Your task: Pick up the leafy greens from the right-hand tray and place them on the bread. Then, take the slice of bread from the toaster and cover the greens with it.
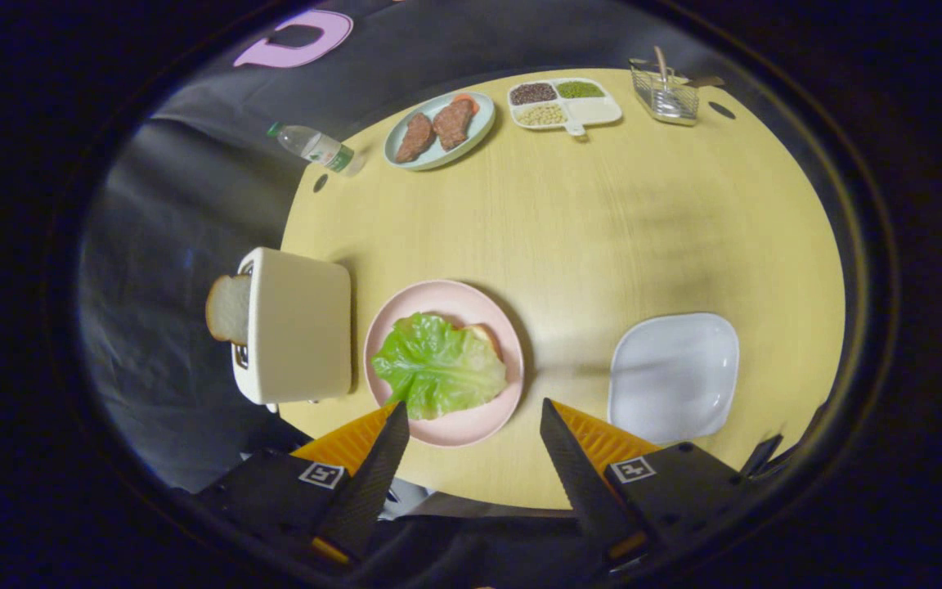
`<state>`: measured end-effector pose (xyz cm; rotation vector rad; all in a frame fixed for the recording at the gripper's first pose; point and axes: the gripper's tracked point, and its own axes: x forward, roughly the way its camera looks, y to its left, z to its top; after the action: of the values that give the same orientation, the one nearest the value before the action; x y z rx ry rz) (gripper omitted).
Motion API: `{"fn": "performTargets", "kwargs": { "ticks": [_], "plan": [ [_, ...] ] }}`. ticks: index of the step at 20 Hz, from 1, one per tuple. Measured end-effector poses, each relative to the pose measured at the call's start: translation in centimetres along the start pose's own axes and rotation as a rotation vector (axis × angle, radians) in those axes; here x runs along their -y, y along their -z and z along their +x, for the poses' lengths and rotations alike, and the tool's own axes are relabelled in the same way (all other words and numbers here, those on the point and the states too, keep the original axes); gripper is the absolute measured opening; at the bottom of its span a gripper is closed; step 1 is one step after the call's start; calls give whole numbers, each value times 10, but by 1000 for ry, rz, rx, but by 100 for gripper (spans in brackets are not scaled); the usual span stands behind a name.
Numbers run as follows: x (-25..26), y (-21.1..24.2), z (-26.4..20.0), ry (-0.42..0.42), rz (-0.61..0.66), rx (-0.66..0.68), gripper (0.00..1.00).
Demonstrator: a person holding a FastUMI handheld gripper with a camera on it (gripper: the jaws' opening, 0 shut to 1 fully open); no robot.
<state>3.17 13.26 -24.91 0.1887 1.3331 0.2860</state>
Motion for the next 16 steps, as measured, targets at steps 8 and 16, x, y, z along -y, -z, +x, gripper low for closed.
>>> {"fn": "performTargets", "kwargs": {
  "ticks": [8, 16],
  "plan": [
    [-94, 2, -35, -18, 90, -58, 100],
    [-215, -12, -25, -53, 22, -123, 100]
  ]
}}
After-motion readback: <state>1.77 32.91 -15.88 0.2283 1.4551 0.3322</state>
